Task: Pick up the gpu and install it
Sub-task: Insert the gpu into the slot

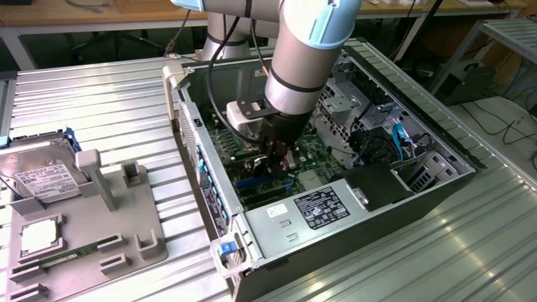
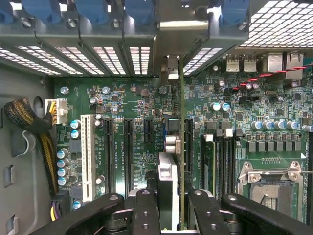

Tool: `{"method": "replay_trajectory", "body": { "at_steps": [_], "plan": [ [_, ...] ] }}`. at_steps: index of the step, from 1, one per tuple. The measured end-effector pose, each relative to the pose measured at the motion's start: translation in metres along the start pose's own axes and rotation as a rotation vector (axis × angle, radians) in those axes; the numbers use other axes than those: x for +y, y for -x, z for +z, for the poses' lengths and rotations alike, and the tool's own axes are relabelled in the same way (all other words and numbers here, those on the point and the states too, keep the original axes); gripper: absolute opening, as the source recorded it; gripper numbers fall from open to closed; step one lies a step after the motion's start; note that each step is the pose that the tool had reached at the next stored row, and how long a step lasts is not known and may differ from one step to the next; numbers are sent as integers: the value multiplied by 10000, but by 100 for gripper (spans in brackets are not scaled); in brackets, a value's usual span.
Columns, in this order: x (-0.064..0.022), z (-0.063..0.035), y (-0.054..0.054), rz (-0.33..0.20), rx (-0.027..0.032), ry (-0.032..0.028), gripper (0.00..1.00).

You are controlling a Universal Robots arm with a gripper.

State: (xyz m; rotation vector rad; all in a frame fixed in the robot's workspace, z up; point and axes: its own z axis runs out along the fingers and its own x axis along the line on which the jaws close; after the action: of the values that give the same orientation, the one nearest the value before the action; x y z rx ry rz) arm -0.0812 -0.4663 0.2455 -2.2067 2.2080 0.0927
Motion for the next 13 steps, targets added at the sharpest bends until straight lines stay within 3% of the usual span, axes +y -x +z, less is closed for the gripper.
{"method": "replay_trajectory", "body": {
  "at_steps": [13],
  "plan": [
    [-24,14,0,-14,-2,1,28]
  ]
}}
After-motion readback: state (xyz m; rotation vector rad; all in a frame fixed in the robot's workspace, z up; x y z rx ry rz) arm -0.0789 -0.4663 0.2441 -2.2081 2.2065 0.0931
